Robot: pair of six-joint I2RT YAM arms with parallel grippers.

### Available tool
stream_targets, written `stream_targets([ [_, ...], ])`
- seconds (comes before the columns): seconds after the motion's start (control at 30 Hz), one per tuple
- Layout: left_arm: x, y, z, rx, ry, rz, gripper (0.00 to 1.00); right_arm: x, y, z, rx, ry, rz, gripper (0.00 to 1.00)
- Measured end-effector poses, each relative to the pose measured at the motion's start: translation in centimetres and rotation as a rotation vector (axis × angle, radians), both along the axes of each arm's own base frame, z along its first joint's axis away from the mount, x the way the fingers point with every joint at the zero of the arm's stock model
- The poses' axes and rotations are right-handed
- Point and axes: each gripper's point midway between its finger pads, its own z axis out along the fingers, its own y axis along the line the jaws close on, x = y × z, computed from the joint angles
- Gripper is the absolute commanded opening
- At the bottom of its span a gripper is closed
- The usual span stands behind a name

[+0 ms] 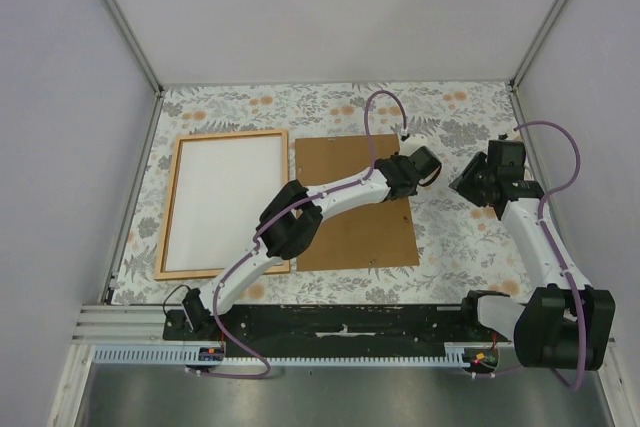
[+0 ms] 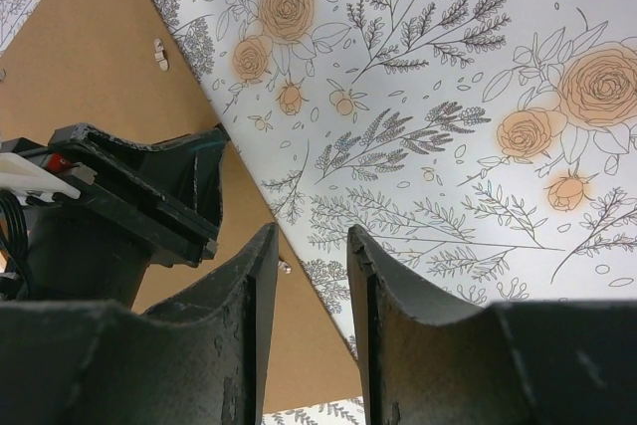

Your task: Put the photo into the frame

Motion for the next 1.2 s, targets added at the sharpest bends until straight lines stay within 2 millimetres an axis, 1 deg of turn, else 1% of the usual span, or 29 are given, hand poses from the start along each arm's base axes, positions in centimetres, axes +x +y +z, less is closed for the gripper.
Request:
stream_targets([
  [0.13, 0.0, 0.1, 0.0, 0.004, 0.001, 0.001, 0.34, -0.1, 0.1, -0.2, 0.003, 0.006, 0.009, 0.41],
  [0.3, -0.1, 0.1, -0.1, 0.008, 0.003, 0.0, 0.33, -0.5, -0.1, -1.0, 0.008, 0.028, 0.004, 0.41],
  [0.5, -0.2, 0.4, -0.2, 0.021, 0.0, 0.007, 0.32, -0.6, -0.1, -1.2, 0.011, 0.037, 0.004, 0.41],
  [0.6, -0.2, 0.5, -0.2, 0.026, -0.001, 0.012, 0.28, -0.6, 0.0, -1.3, 0.012, 0.037, 0.005, 0.41],
  [0.67, -0.3, 0.5, -0.2, 0.027, -0.001, 0.011, 0.23, -0.6, 0.0, -1.3, 0.014, 0.038, 0.006, 0.41],
  [0.8, -0.4, 0.4, -0.2, 0.027, 0.0, 0.01, 0.18, -0.7, 0.1, -1.4, 0.02, 0.041, 0.01, 0.42],
  [0.97, -0.5, 0.4, -0.2, 0.028, 0.0, 0.007, 0.03, -0.7, 0.2, -1.5, 0.026, 0.042, 0.012, 0.41],
  [1.07, -0.5, 0.4, -0.2, 0.029, -0.001, 0.007, 0.02, -0.6, 0.2, -1.6, 0.031, 0.042, 0.014, 0.41],
  [1.2, -0.5, 0.4, -0.2, 0.03, -0.001, 0.007, 0.02, -0.2, 0.8, -2.4, 0.056, 0.049, 0.04, 0.45],
])
